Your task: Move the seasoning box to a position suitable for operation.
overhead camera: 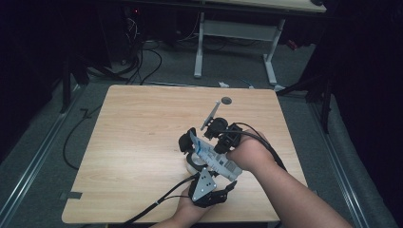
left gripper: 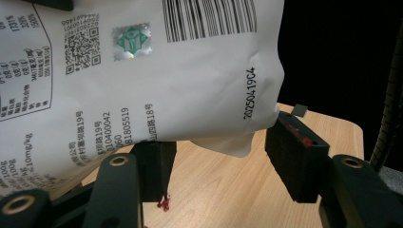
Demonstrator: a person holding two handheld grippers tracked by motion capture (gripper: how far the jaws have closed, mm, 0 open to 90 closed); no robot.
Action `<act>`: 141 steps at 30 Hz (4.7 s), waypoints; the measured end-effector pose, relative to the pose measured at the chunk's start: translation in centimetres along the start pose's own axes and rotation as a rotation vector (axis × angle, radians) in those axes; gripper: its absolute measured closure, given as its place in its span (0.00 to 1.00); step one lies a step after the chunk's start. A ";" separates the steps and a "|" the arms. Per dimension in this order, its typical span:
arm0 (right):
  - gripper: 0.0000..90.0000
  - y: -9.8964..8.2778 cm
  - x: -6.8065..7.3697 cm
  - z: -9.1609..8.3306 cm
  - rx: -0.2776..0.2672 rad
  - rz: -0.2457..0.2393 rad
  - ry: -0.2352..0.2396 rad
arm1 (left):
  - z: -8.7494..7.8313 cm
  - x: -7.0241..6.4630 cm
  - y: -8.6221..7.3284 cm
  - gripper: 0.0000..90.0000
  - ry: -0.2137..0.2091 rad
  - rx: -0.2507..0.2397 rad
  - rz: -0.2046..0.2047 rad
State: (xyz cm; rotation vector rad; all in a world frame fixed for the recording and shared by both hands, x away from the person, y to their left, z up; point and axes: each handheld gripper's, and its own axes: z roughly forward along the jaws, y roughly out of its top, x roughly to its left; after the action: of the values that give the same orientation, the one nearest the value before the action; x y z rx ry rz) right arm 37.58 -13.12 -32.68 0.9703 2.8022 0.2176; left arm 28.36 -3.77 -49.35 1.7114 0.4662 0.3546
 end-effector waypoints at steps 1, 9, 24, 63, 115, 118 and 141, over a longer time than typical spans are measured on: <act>1.00 0.0 0.0 0.0 0.000 -0.001 0.000 | 0.0 0.0 0.0 0.50 0.000 -0.001 0.000; 1.00 0.2 0.1 -0.1 -0.001 -0.002 0.002 | 0.0 0.0 0.1 0.50 0.001 -0.006 -0.001; 1.00 0.4 0.3 -0.3 -0.008 -0.007 -0.001 | -0.2 0.1 0.2 0.50 0.008 -0.017 -0.002; 1.00 0.8 0.4 -0.3 -0.014 -0.015 0.004 | -0.3 0.2 0.4 0.51 0.015 -0.026 -0.004; 1.00 1.0 0.4 -0.3 -0.016 -0.023 0.000 | -0.3 0.2 0.5 0.52 0.016 -0.037 -0.003; 1.00 1.0 0.4 -0.3 -0.016 -0.023 0.001 | -0.4 0.2 0.5 0.52 0.015 -0.037 -0.001; 1.00 0.8 0.4 -0.1 -0.016 -0.017 0.006 | -0.3 0.2 0.2 0.52 0.012 -0.033 0.008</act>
State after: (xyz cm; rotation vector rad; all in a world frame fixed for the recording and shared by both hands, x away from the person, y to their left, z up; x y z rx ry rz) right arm 37.73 -12.23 -32.42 0.9431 2.8082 0.2406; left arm 28.41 -3.44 -49.06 1.6805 0.4601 0.3772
